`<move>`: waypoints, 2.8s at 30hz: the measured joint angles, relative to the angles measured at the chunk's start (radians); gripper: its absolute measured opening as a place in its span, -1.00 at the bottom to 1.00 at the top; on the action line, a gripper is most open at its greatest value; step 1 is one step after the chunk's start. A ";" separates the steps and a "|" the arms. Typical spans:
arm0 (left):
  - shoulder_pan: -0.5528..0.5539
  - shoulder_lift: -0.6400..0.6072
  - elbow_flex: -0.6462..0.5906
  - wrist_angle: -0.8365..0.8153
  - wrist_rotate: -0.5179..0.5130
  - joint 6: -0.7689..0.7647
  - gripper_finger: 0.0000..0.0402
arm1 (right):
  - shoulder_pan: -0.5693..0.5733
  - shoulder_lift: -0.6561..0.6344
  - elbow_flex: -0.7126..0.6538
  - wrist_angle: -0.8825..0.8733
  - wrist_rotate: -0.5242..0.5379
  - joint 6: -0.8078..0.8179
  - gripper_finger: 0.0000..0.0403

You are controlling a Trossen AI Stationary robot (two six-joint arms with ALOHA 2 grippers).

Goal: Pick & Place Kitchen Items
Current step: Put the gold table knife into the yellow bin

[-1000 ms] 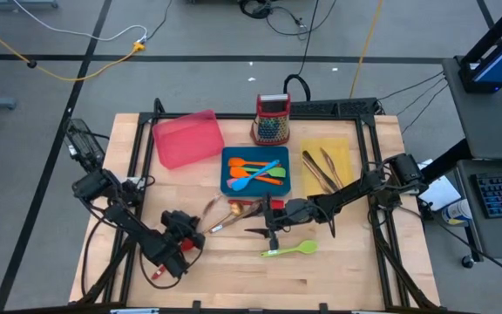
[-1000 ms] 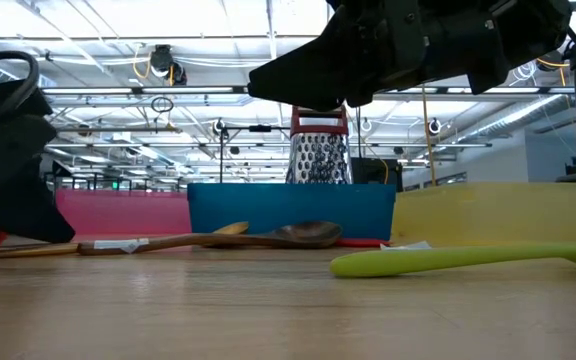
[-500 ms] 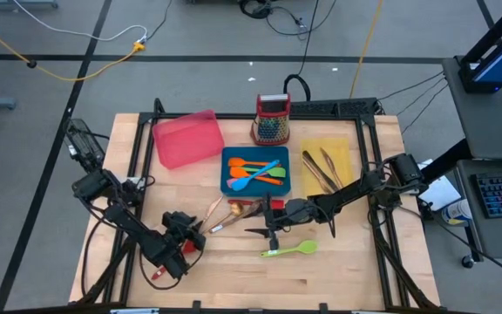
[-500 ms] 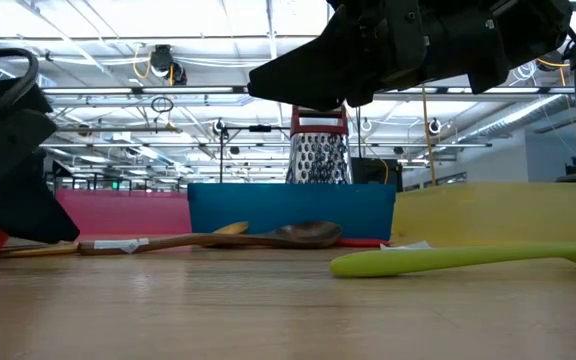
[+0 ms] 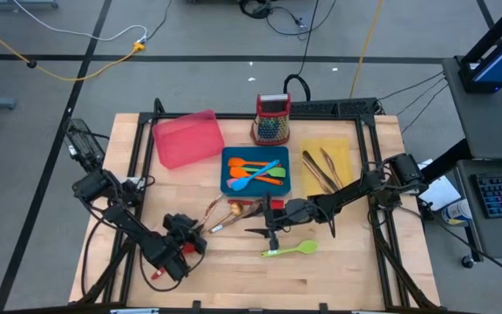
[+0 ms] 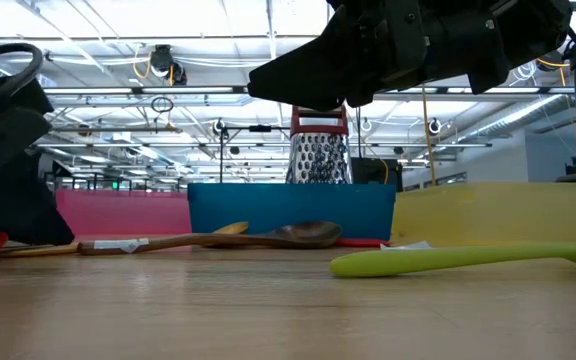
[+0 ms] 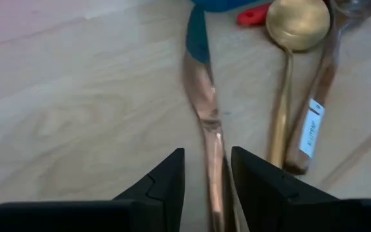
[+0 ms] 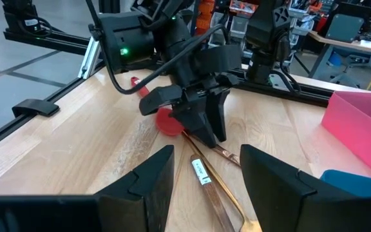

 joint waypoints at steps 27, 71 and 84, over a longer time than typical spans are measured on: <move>-0.040 -0.001 -0.235 0.052 -0.074 -0.042 -0.73 | 0.000 0.000 0.000 0.000 0.000 0.023 -0.15; -0.132 0.022 -0.377 0.379 -0.224 0.068 -0.48 | 0.000 0.000 0.000 0.001 0.000 0.022 -0.15; -0.099 -0.013 -0.313 0.242 -0.126 0.067 -0.13 | -0.002 0.000 0.000 0.001 0.001 -0.008 -0.15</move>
